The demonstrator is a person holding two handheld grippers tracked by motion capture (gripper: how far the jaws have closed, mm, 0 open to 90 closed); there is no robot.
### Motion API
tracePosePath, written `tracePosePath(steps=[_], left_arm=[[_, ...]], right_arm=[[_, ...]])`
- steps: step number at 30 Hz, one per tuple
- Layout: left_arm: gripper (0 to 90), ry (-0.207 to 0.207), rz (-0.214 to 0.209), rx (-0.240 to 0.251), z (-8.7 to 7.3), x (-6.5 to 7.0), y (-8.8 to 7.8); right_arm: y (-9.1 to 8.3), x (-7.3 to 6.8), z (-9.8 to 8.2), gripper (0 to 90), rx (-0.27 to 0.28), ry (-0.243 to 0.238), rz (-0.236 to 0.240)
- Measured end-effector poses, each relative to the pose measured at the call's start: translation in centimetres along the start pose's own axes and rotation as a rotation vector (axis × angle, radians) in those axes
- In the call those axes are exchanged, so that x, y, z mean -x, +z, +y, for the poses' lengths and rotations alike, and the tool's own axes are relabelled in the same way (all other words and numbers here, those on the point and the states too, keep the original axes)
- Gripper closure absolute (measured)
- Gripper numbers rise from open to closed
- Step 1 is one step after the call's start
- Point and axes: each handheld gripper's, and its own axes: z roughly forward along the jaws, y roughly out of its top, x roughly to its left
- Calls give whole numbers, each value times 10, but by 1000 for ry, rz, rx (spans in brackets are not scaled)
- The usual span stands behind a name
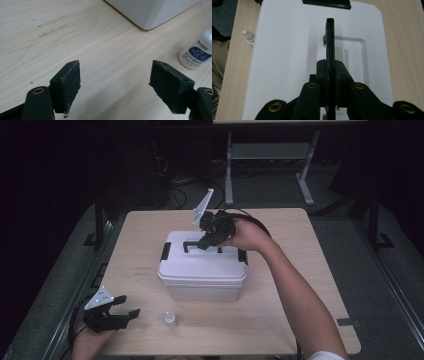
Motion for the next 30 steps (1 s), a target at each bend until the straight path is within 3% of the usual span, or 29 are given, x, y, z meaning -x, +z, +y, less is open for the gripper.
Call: tracePosePath(steps=[17,30], left_arm=[[241,5,2,-3,1,1,0],[242,7,3,-3,1,1,-1]], right_arm=[[-42,-14,-6,839,41,-1,-62],[-85,-32,-36,839,35,21,-116]])
